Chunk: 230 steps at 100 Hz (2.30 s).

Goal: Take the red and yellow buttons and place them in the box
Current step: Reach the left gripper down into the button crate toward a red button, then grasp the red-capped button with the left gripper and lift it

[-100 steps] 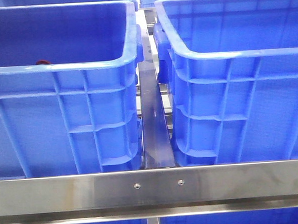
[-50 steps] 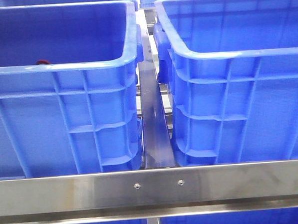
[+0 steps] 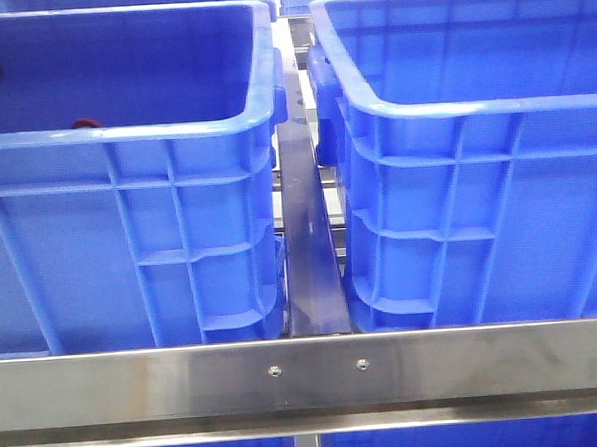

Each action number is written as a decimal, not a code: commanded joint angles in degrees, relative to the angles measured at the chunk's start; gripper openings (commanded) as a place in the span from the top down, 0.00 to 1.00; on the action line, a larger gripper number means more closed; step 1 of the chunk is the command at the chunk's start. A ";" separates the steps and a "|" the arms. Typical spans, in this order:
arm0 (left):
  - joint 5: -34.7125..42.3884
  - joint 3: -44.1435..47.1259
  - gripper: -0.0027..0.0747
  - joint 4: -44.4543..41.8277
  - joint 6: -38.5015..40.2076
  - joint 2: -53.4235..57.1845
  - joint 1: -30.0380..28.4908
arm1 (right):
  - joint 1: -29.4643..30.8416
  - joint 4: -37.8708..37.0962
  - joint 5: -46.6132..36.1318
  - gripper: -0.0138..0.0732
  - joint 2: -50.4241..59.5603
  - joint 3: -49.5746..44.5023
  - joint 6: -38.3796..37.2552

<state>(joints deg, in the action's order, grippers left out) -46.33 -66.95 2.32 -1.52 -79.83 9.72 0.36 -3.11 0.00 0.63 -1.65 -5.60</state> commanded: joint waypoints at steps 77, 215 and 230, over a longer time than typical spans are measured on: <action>0.61 -21.07 0.21 0.61 0.53 -24.89 0.99 | 0.14 -0.61 -3.93 0.88 1.28 0.92 0.00; -1.76 -20.86 0.76 5.98 -6.59 -17.19 0.99 | 0.14 -0.61 -3.93 0.88 1.28 0.92 0.00; -3.58 -20.75 0.76 15.49 -15.06 -13.73 0.99 | 0.14 -0.61 -3.93 0.88 1.28 0.92 0.00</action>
<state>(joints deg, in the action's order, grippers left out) -50.86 -86.29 10.63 -11.16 -98.40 10.26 0.36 -3.11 0.00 0.63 -1.65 -5.60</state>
